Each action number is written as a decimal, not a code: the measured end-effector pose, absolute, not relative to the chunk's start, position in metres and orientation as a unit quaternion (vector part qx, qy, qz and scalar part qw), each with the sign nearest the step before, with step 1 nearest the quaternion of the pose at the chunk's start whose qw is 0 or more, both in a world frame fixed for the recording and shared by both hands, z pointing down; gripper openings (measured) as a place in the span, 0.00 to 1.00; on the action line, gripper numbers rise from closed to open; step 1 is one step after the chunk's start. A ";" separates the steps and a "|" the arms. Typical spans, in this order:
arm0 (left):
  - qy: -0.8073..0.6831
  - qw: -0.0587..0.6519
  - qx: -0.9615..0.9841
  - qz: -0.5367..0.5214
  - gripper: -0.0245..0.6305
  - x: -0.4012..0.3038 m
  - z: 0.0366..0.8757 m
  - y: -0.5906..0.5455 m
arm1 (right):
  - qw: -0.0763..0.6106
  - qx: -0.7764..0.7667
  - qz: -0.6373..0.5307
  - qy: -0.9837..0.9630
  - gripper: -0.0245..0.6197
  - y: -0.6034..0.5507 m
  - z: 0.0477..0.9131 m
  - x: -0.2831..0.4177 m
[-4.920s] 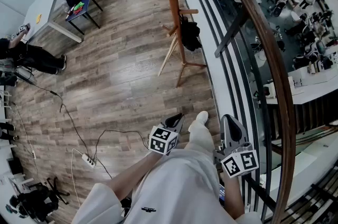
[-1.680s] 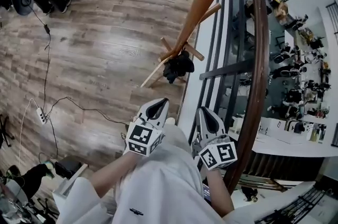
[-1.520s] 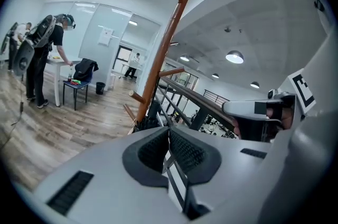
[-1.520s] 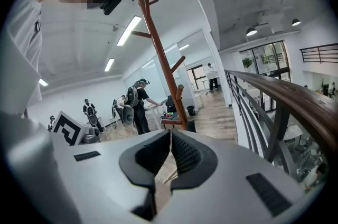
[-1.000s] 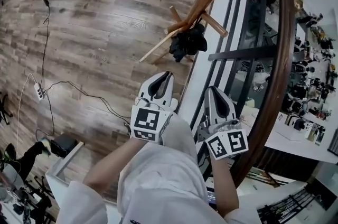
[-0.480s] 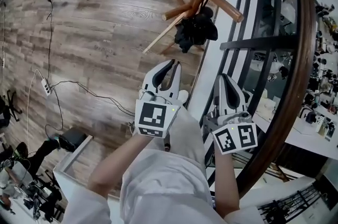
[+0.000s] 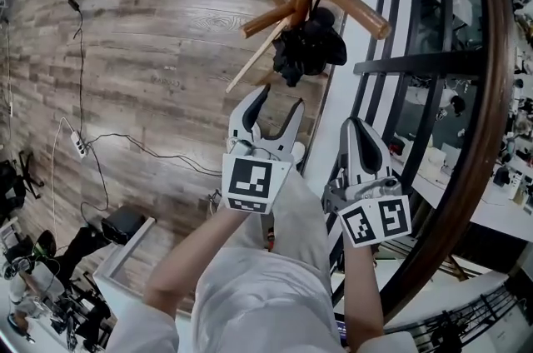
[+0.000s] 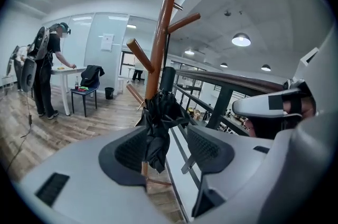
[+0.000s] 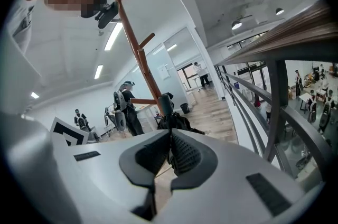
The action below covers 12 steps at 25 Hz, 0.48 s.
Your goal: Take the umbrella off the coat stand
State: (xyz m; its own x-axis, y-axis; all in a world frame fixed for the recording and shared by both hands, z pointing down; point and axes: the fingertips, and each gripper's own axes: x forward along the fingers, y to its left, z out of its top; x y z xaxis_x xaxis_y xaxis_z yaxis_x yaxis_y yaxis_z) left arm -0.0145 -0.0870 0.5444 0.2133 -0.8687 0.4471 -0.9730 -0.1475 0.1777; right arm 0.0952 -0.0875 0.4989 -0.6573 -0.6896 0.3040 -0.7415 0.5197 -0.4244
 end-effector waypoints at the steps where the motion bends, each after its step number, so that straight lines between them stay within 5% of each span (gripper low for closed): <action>1: -0.617 0.215 0.747 0.120 0.40 -0.014 0.547 -0.094 | 0.049 0.410 0.267 -0.871 0.09 -0.091 0.501 0.095; 12: -0.666 0.166 0.718 0.118 0.60 -0.022 0.569 -0.136 | 0.049 0.407 0.282 -0.867 0.09 -0.103 0.518 0.102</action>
